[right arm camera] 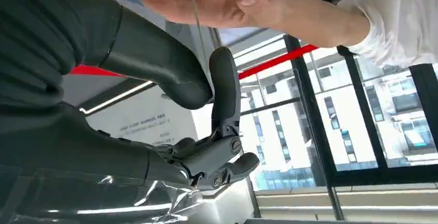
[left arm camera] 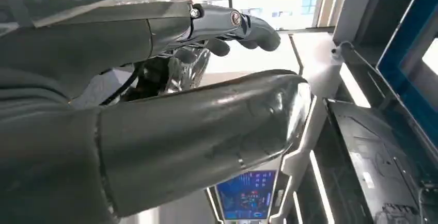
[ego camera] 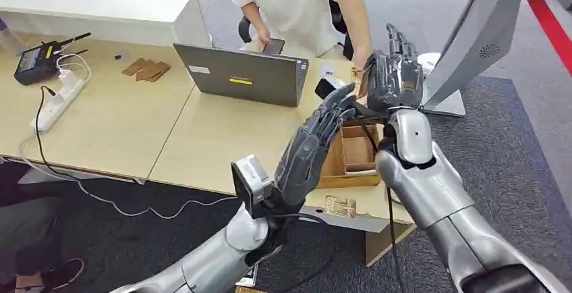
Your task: Pass the card to the sensor for recognition and then transmit it.
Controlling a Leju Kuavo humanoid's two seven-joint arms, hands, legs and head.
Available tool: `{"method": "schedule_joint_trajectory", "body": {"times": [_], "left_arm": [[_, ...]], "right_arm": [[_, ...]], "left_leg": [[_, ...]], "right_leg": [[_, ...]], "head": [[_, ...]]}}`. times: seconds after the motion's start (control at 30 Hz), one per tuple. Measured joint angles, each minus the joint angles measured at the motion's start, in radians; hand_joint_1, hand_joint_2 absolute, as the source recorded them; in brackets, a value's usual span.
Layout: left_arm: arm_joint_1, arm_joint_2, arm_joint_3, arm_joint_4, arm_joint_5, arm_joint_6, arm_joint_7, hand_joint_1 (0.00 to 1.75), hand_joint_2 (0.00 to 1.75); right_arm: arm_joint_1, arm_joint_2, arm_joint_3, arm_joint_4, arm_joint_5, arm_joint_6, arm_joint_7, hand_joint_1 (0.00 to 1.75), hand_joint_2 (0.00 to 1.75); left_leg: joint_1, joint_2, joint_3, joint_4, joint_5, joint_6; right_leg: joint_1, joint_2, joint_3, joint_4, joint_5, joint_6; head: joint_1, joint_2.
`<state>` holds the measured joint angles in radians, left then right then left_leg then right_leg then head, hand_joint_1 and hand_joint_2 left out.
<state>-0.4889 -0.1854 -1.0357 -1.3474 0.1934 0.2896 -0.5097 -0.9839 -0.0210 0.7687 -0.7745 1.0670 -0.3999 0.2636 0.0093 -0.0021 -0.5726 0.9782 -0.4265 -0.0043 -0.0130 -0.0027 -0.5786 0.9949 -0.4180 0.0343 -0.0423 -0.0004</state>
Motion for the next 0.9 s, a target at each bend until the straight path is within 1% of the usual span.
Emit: {"method": "schedule_joint_trajectory", "body": {"times": [0.17, 0.4, 0.43, 0.47, 0.5, 0.53, 0.63, 0.77, 0.9], "left_arm": [[-0.001, -0.017, -0.003, 0.016, 0.004, -0.024, -0.009, 0.0, 0.0], [-0.002, -0.029, -0.004, 0.031, 0.009, -0.032, -0.012, 0.0, 0.0], [-0.002, -0.029, -0.004, 0.032, 0.009, -0.032, -0.012, 0.0, 0.0], [-0.002, -0.029, -0.005, 0.033, 0.01, -0.032, -0.011, 0.0, 0.0], [-0.002, -0.029, -0.005, 0.033, 0.01, -0.031, -0.01, 0.0, 0.0], [-0.002, -0.029, -0.005, 0.033, 0.01, -0.03, -0.009, 0.0, 0.0], [-0.002, -0.029, -0.006, 0.034, 0.015, -0.027, -0.004, 0.0, 0.0], [-0.003, -0.029, -0.007, 0.034, 0.02, -0.026, -0.001, 0.0, 0.0], [-0.004, -0.028, -0.008, 0.035, 0.024, -0.023, 0.0, 0.0, 0.0]], "right_arm": [[-0.068, 0.039, 0.004, 0.095, -0.018, 0.024, 0.016, 1.75, 1.75], [-0.092, 0.068, 0.008, 0.181, -0.023, 0.024, 0.028, 1.75, 1.75], [-0.093, 0.071, 0.009, 0.192, -0.023, 0.024, 0.028, 1.24, 1.75], [-0.093, 0.075, 0.01, 0.204, -0.023, 0.024, 0.029, 0.12, 1.75], [-0.093, 0.076, 0.01, 0.211, -0.023, 0.026, 0.032, 0.12, 1.75], [-0.093, 0.077, 0.011, 0.218, -0.022, 0.027, 0.036, 0.0, 1.75], [-0.093, 0.081, 0.016, 0.234, -0.02, 0.025, 0.049, 0.0, 1.75], [-0.095, 0.083, 0.022, 0.249, -0.025, 0.021, 0.049, 0.0, 1.75], [-0.105, 0.085, 0.026, 0.259, -0.032, -0.005, 0.039, 0.0, 1.75]], "left_leg": [[0.0, 0.0, 0.0, 0.0, 0.0, 0.0], [0.0, 0.0, -0.001, 0.0, 0.0, 0.0], [0.0, 0.0, -0.001, 0.0, 0.0, 0.0], [0.0, 0.0, -0.001, 0.0, 0.0, 0.0], [0.0, 0.0, -0.001, 0.0, 0.0, 0.0], [0.0, 0.0, -0.001, 0.0, 0.0, 0.0], [0.0, 0.0, -0.001, 0.0, 0.0, 0.0], [0.0, 0.0, -0.001, 0.0, 0.0, 0.0], [0.0, 0.0, -0.001, 0.0, 0.0, 0.0]], "right_leg": [[0.0, 0.0, 0.0, 0.0, 0.0, 0.0], [0.0, 0.0, 0.0, 0.0, 0.0, 0.0], [0.0, 0.0, 0.0, 0.0, 0.0, 0.0], [0.0, 0.0, 0.0, 0.0, 0.0, 0.0], [0.0, 0.0, 0.0, 0.0, 0.0, 0.0], [0.0, 0.0, -0.001, 0.0, 0.0, 0.0], [0.0, 0.0, -0.001, 0.0, 0.0, 0.0], [0.0, 0.0, -0.001, 0.0, 0.0, 0.0], [0.0, 0.0, 0.0, 0.0, 0.0, 0.0]], "head": [[0.0, 0.0], [0.0, 0.0], [0.0, 0.0], [0.0, 0.0], [0.0, 0.0], [0.0, 0.0], [0.0, 0.0], [0.0, 0.0], [0.0, 0.0]]}}
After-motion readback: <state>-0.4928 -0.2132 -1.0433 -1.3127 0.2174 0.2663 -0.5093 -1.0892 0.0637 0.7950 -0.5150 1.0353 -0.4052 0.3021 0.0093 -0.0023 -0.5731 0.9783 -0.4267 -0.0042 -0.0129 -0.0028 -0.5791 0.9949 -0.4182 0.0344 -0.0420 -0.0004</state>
